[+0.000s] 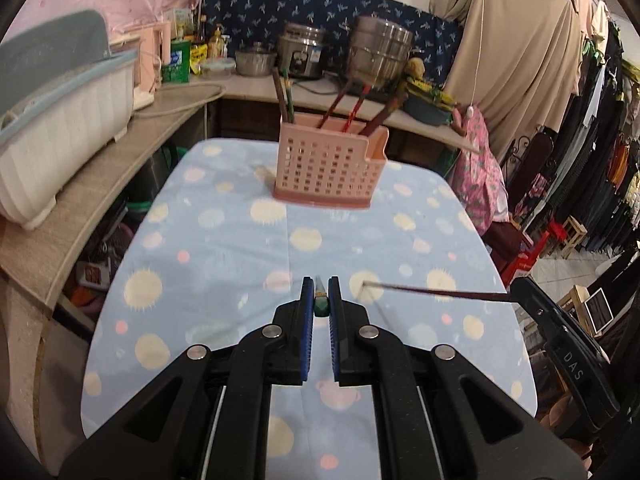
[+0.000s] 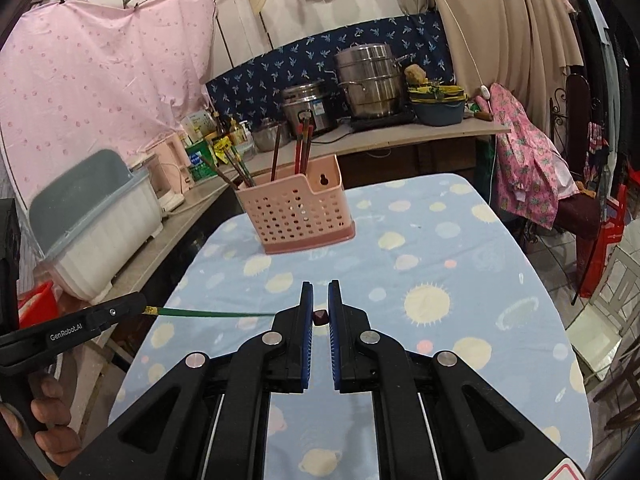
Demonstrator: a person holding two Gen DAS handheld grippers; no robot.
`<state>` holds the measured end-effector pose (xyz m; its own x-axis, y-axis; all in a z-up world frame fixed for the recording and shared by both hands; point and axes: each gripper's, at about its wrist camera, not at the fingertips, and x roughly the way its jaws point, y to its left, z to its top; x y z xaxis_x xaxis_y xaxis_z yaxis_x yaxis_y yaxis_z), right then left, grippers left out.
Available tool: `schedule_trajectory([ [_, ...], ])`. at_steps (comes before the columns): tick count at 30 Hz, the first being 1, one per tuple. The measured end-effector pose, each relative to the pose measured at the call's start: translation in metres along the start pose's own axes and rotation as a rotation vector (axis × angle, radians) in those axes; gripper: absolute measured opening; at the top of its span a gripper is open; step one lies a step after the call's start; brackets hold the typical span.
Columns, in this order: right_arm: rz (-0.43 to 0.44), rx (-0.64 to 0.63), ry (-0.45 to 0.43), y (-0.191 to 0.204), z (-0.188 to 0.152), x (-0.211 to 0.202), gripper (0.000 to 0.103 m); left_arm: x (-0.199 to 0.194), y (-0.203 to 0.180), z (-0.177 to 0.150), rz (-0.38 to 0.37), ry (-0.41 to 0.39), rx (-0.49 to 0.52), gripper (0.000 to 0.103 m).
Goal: Organize utensils
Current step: 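Lift both held chopsticks and carry them over the pink basket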
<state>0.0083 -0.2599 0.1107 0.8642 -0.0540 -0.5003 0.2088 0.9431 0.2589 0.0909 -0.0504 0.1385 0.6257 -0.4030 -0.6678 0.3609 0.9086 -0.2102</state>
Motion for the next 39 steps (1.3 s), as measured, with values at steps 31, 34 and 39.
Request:
schedule_trajectory([
  [31,0.114,0.021,-0.158,0.019,0.142,0.061,0.007,0.029,0.006,0.157,0.027,-0.187,-0.007,0.007],
  [34,0.144,0.04,-0.203,0.025,0.176,0.067,0.007,0.024,0.006,0.187,0.044,-0.249,-0.021,0.007],
  [39,0.142,0.044,-0.275,0.035,0.224,0.082,0.007,0.026,0.007,0.227,0.055,-0.326,-0.052,0.007],
])
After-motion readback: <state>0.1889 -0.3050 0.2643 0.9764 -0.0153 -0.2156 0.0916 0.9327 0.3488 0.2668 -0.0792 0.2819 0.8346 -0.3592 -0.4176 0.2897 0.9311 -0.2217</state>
